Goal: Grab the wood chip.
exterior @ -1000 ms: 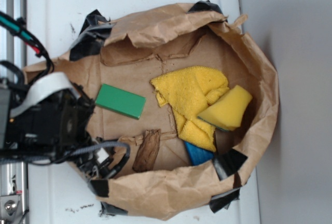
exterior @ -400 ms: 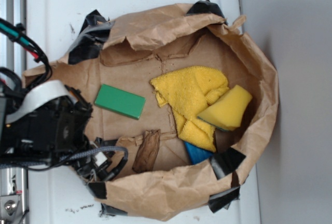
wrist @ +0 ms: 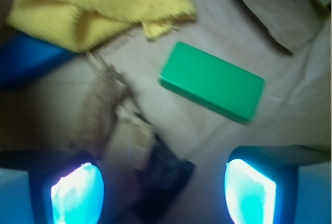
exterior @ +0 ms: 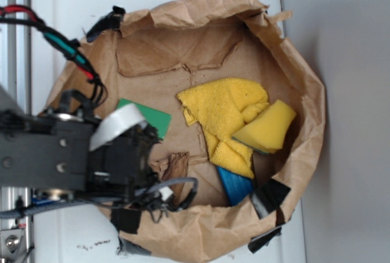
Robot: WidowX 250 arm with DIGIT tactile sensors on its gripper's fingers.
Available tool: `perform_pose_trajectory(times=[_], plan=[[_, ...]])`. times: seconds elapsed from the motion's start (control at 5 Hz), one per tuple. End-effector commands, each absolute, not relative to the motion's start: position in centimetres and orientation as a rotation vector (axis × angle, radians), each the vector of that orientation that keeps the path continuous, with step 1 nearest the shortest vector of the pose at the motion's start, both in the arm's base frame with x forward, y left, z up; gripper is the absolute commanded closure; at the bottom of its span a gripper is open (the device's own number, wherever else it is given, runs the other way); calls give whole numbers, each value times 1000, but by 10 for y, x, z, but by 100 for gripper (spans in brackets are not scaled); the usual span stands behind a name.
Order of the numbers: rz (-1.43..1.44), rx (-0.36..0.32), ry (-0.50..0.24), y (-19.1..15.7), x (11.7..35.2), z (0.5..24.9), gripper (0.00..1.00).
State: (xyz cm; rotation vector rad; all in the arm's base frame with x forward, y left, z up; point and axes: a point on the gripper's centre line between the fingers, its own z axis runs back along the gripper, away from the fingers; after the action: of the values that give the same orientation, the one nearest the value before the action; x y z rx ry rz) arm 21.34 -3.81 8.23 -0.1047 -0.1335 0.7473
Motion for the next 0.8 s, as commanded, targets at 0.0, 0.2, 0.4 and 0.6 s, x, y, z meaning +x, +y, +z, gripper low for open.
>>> perform_pose_trajectory(times=[0.0,0.2,0.4,0.6], plan=[[798,-145,-166,-34,217,98,0],[821,-129,-159,-32,220,90,0],[866,-119,-172,-33,234,87,0],[886,-81,-175,-34,243,75,0]])
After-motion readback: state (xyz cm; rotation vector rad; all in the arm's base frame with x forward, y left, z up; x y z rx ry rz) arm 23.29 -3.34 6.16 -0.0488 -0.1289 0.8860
